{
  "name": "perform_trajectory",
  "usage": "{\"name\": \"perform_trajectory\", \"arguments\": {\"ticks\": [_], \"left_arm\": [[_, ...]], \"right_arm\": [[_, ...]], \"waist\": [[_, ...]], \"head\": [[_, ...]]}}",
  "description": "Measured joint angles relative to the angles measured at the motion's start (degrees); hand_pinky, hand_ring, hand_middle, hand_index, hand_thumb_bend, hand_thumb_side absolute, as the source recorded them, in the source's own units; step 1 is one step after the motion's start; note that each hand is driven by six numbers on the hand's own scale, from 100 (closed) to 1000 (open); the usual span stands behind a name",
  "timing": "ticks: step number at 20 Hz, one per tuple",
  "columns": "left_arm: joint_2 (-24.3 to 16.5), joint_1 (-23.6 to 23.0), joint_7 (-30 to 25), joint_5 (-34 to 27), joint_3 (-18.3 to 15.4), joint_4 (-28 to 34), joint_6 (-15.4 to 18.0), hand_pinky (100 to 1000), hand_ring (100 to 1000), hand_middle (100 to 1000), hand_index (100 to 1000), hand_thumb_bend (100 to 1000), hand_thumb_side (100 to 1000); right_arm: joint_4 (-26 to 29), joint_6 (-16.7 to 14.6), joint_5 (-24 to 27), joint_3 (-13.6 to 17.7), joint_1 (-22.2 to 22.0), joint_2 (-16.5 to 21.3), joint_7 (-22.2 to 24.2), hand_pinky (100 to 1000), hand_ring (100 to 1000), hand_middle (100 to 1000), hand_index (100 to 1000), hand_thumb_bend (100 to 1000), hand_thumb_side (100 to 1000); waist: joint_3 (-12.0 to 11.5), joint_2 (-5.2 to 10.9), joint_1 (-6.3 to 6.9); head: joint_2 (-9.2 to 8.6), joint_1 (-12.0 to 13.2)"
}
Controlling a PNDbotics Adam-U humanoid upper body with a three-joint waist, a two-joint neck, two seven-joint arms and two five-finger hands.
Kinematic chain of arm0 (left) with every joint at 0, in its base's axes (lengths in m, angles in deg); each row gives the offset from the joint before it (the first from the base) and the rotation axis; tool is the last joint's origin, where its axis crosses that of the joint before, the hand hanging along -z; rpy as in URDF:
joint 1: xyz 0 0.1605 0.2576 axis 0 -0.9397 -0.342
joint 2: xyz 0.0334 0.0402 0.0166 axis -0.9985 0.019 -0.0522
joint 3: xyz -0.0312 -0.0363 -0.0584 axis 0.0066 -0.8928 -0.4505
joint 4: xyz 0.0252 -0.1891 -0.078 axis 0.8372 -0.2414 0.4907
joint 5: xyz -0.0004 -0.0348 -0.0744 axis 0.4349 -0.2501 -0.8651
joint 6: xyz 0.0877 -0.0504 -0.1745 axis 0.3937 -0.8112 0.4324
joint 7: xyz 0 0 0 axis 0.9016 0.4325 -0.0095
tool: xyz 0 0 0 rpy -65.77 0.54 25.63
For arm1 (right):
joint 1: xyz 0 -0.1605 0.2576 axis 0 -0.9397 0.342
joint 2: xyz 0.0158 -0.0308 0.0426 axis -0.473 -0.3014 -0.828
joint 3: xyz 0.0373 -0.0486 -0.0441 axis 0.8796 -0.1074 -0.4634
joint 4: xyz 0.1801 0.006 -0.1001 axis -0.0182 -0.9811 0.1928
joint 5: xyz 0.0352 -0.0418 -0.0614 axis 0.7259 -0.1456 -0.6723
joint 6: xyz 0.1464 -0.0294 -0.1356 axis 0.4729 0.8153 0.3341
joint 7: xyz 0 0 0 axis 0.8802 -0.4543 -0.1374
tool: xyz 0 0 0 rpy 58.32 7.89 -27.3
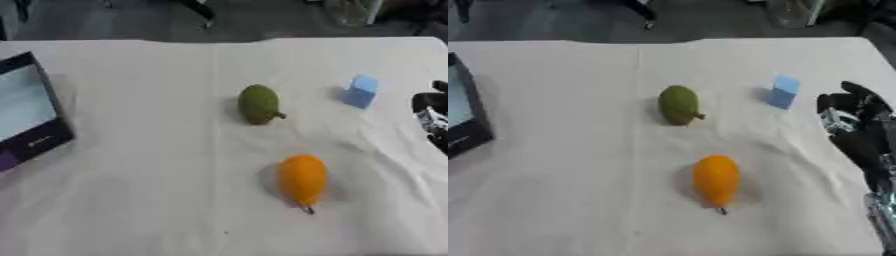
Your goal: Pick up the objects with one hand, pass them to the other hand, and then place them into the box on the other side of the table.
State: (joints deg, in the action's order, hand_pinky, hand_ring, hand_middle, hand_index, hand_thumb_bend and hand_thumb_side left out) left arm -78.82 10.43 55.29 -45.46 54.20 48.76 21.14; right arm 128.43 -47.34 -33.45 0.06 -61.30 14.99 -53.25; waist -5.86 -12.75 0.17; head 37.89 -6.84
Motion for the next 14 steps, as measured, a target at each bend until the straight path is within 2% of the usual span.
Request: {"name": "perform_trajectory", "arguments": {"ticks": [4, 8, 14], "left_arm": [[0.0, 0.2, 0.0, 0.0, 0.0, 0.0, 0.0, 821, 746, 827, 838, 577, 604], [0.0, 0.9, 0.0, 0.0, 0.0, 0.0, 0.0, 821, 746, 827, 838, 577, 604], [0.0, 1.8, -0.1, -0.5, 0.0, 0.0, 0.0, 821, 748, 827, 838, 577, 601]], "right_arm": [[0.0, 3.0, 2.6, 1.0, 0.2, 6.3, 2.0, 804, 865, 782, 888, 373, 440], [-0.6, 6.5, 6.5, 2.6, 1.8, 14.5, 5.0, 809, 868, 789, 886, 399, 425], [-6.3, 8.1, 10.7, 2.7, 5.2, 24.8, 9.3, 817, 871, 798, 888, 416, 435]], "waist": [[-0.1, 0.0, 0.0], [-0.2, -0.08, 0.0], [-0.7, -0.09, 0.02]], "head": [[0.0, -0.6], [-0.27, -1.3], [-0.83, -2.6]]}}
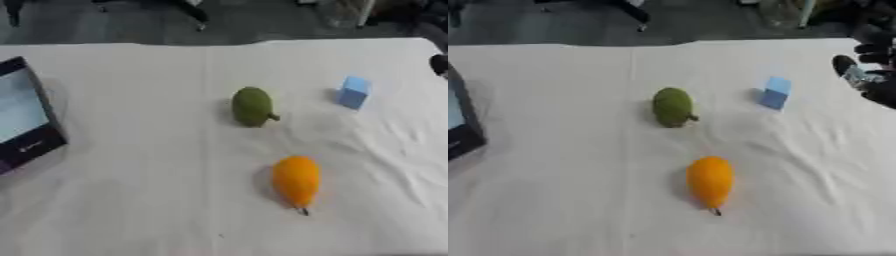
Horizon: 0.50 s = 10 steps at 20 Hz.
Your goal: Pick up the objects with one hand, pass them to the other hand, and then place them into the box on the other side of the table.
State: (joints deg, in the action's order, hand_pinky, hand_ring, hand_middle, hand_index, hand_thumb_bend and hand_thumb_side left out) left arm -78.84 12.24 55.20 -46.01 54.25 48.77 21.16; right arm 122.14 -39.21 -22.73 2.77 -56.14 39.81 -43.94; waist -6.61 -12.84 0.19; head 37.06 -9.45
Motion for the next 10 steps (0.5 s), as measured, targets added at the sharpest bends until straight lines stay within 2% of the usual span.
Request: {"name": "perform_trajectory", "arguments": {"ticks": [5, 10], "left_arm": [[0.0, 1.5, -0.5, -0.5, 0.4, 0.5, 0.0, 821, 750, 828, 838, 578, 597], [-0.6, 2.5, -1.0, -0.8, 0.7, 1.4, -0.2, 821, 750, 828, 838, 578, 597]], "right_arm": [[-6.6, 0.3, 0.2, -2.0, 4.1, 5.9, 4.3, 830, 881, 818, 898, 446, 431], [-12.2, -0.8, -3.0, -4.0, 7.2, 10.4, 10.9, 851, 898, 847, 911, 476, 420]], "waist": [[-1.0, 0.0, 0.08], [-1.8, -0.07, 0.62]], "head": [[-1.12, -2.1], [-2.17, -4.5]]}}
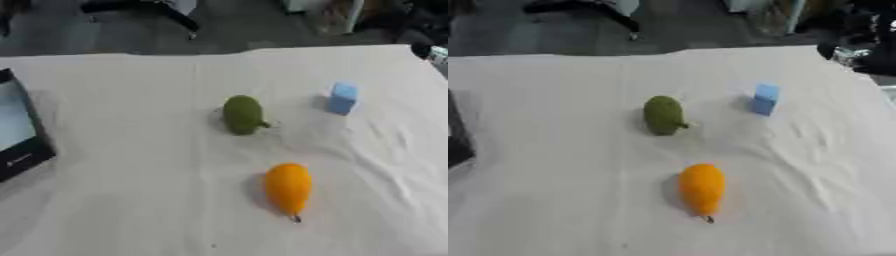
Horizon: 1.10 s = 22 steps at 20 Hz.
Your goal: Pick up the objects with one hand, pass them to the other hand, and then place them into the box on the other side of the table.
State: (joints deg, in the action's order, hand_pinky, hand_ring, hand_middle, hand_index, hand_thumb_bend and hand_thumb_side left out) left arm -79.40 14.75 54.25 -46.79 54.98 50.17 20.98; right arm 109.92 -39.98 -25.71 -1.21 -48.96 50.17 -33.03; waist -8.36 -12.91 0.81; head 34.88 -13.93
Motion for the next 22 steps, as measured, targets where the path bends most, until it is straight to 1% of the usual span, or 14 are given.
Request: {"name": "perform_trajectory", "arguments": {"ticks": [6, 9, 13, 19, 22], "left_arm": [[-0.7, 0.9, -0.3, -0.2, 0.3, 0.4, -0.3, 820, 750, 828, 838, 579, 597], [-1.0, 1.1, -0.5, -0.5, 0.3, 0.4, -0.4, 820, 749, 827, 838, 576, 598], [-2.0, 1.3, -0.6, -0.7, 0.3, 0.6, -0.6, 819, 749, 827, 838, 579, 597], [-2.4, 2.0, -0.7, -0.8, 0.3, 0.8, -0.7, 819, 748, 827, 838, 582, 599], [-2.4, 2.2, -0.7, -1.0, 0.3, 1.1, -0.7, 819, 748, 827, 838, 582, 599]], "right_arm": [[-6.7, -2.9, -5.1, -1.2, 2.7, 3.0, 10.7, 867, 911, 867, 918, 497, 410], [-9.8, -4.2, -7.2, -1.2, 3.7, 3.7, 14.3, 867, 907, 884, 917, 496, 410], [-12.9, -5.3, -8.7, -1.0, 4.6, 4.3, 16.1, 870, 898, 881, 920, 511, 399], [-15.0, -6.1, -10.5, -0.7, 5.3, 4.5, 17.0, 871, 897, 868, 920, 531, 375], [-15.8, -6.2, -11.6, -0.6, 5.7, 4.5, 17.3, 870, 897, 868, 919, 537, 370]], "waist": [[-1.3, -1.32, 0.45], [-2.1, -2.16, 0.51], [-2.3, -2.87, 0.51], [-3.7, -5.1, 0.51], [-4.5, -5.82, 0.51]], "head": [[-1.21, -1.7], [-1.84, -2.3], [-2.33, -2.9], [-2.4, -4.0], [-2.83, -4.7]]}}
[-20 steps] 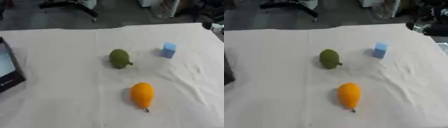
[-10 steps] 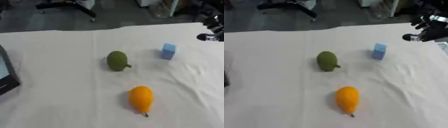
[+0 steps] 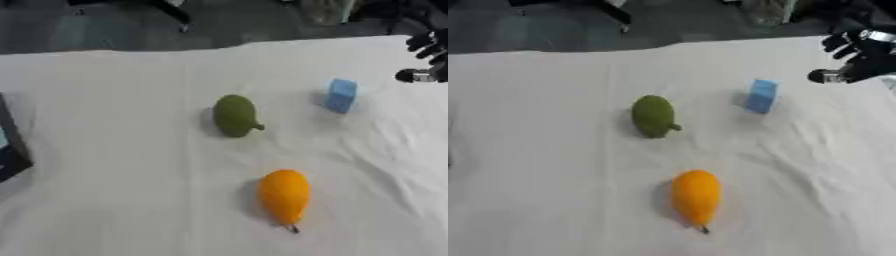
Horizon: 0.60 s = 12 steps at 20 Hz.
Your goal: Pick up the objects with one hand, pass them to the other hand, and then place them into the box on the other side of the table.
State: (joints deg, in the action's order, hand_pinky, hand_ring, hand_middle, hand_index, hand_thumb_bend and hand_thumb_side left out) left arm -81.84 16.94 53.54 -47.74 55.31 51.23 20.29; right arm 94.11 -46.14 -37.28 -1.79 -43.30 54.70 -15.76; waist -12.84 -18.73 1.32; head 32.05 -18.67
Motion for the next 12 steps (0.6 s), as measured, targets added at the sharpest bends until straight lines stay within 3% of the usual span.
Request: {"name": "perform_trajectory", "arguments": {"ticks": [12], "left_arm": [[0.0, 0.6, -0.2, -0.2, 0.0, 0.4, 0.0, 818, 748, 827, 838, 586, 600]], "right_arm": [[-0.2, -0.7, -2.0, -0.6, 2.0, 0.0, 1.0, 865, 899, 868, 915, 626, 313]], "waist": [[-2.8, -1.38, 0.0]], "head": [[-1.01, -2.8]]}}
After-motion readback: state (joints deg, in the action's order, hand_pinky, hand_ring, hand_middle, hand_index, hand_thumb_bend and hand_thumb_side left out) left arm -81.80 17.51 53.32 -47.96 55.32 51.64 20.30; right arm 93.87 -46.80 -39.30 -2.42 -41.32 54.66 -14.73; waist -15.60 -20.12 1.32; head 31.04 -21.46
